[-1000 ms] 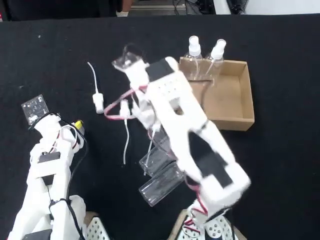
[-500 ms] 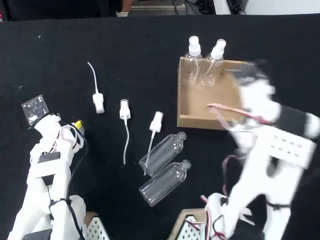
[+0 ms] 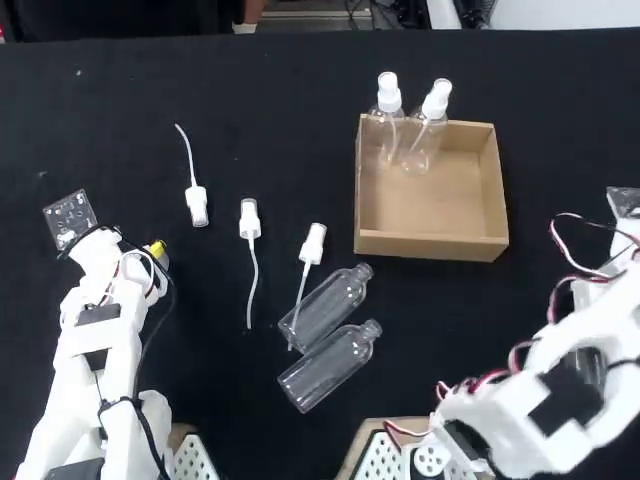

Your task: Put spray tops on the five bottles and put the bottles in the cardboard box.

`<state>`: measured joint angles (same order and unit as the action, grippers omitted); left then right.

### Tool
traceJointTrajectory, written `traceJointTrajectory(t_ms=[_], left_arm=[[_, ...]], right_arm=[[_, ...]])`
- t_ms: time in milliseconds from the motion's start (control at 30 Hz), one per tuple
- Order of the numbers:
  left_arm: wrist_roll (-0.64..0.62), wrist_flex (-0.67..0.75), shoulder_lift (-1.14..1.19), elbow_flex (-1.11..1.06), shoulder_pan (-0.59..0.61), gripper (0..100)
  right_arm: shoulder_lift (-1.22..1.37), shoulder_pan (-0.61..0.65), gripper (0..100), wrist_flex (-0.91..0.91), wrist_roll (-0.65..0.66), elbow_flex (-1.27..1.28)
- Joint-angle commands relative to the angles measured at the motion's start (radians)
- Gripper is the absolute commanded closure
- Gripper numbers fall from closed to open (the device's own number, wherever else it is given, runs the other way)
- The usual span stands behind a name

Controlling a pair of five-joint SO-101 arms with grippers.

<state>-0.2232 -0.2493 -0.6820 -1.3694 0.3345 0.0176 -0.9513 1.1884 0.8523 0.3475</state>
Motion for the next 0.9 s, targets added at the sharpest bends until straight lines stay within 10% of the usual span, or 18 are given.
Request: traceJointTrajectory(t_ms=[0, 867], left_arm=[[0.003, 0.018, -0.012, 0.021, 0.002, 79], [0.003, 0.018, -0.012, 0.021, 0.002, 79]], right_arm=[[0.087, -0.015, 90.5, -0.021, 0.008, -0.122], [0.246, -0.034, 76.8, 0.331, 0.199, -0.418]])
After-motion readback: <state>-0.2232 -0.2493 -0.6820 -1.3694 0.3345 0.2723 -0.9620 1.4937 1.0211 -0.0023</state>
